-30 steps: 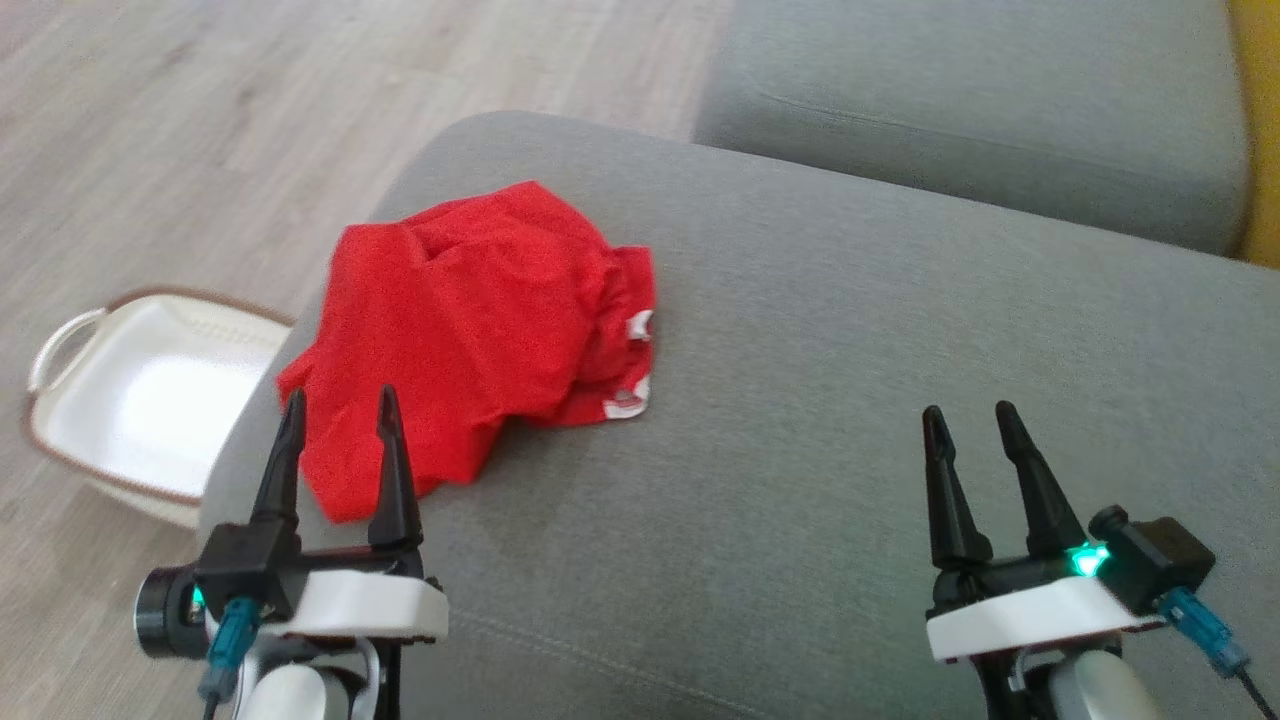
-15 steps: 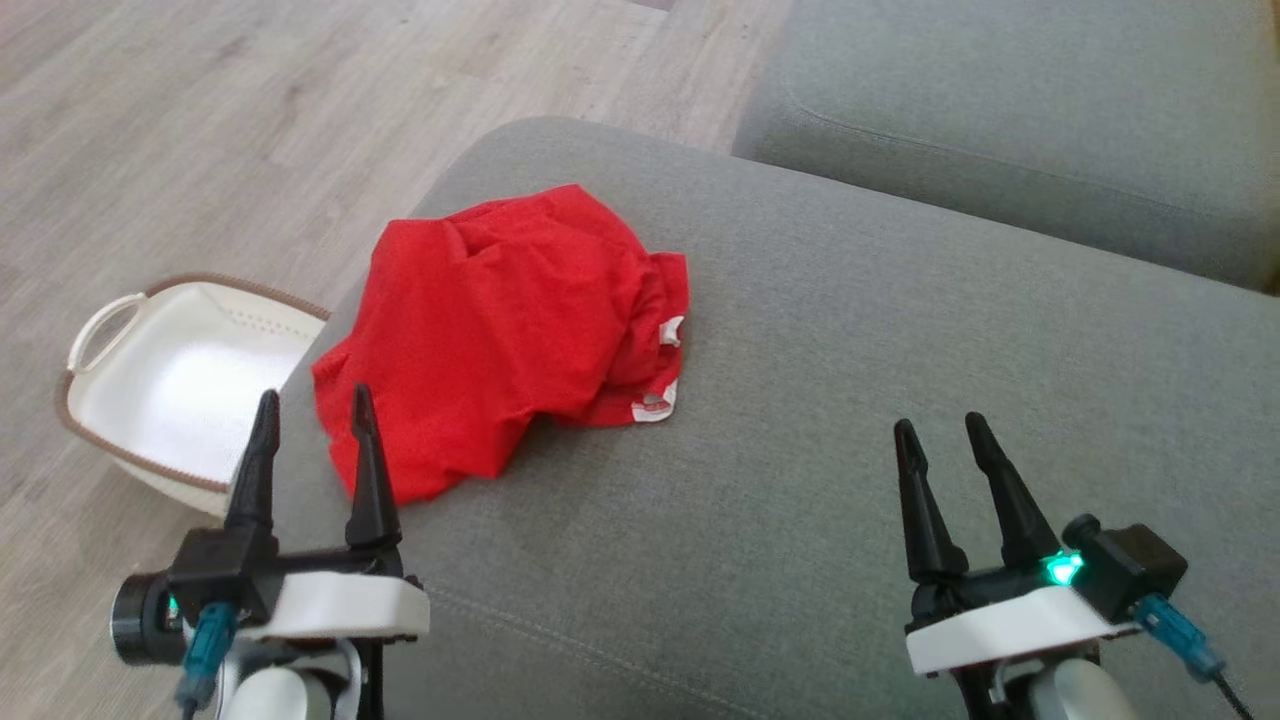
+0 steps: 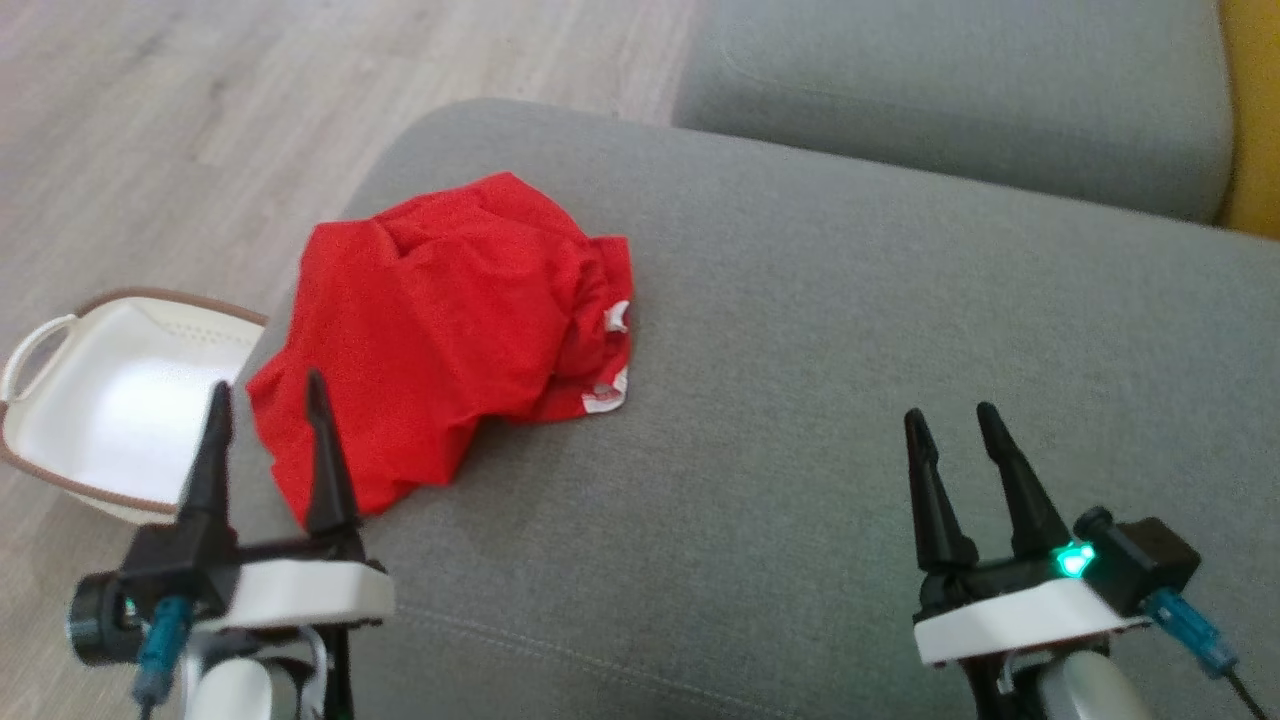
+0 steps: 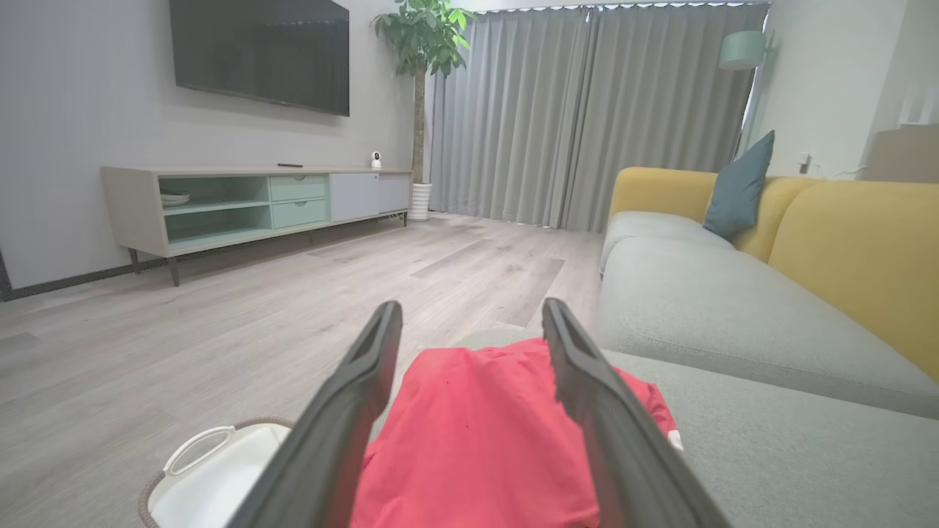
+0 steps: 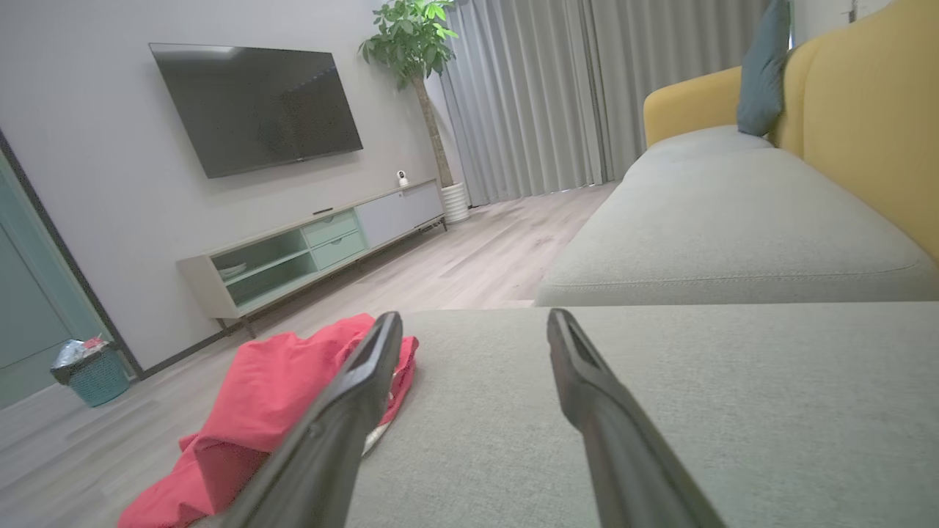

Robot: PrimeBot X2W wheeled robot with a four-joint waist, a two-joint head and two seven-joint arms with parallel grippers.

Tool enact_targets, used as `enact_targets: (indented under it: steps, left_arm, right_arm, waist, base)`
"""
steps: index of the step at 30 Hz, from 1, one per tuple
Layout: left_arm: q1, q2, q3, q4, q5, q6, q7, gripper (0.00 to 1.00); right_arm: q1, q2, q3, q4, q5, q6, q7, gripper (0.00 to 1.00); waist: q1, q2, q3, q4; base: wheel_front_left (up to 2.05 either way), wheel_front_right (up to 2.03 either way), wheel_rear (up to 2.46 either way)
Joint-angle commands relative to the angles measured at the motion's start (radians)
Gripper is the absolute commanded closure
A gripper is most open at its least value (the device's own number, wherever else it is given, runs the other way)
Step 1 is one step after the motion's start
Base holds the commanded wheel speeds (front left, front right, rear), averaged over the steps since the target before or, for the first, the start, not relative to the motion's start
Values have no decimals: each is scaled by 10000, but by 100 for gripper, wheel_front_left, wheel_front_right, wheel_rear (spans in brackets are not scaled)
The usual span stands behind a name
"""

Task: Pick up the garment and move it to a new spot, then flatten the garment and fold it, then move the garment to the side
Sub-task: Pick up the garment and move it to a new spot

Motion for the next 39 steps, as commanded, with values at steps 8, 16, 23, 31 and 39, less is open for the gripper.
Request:
enact_targets:
  steps: [8, 16, 23, 31, 39]
  left_arm:
    - [-1886, 245, 1143, -21, 93, -645, -90, 0]
    - [-4128, 1108, 1511, 1929, -159, -1620, -85, 0]
    - [-6561, 2093, 1265, 4629, -322, -2403, 1521, 0]
    - [-8304, 2603, 692, 7054, -68, -2528, 3242, 0]
    - [-8724, 2744, 272, 8288, 80, -2638, 3830, 0]
  right_arm:
    - [-1103, -73, -505, -1013, -546, 77, -109, 0]
    - [-1624, -73, -1599, -1714, -936, 77, -109, 0]
    - [-2100, -73, -2076, -2120, -1153, 77, -109, 0]
    - [-2219, -73, -2169, -2190, -1254, 77, -109, 0]
    - [-2261, -73, -2106, -2201, -1270, 77, -109, 0]
  waist:
    - [0, 0, 1616, -1023]
    - [0, 0, 3114, -1571]
    - [0, 0, 4108, -1778]
    - [0, 0, 4520, -1747]
    - [0, 0, 4611, -1781]
  base:
    - [0, 0, 0]
    - [0, 0, 0]
    - [0, 0, 0]
    - [0, 0, 0]
    - [0, 0, 0]
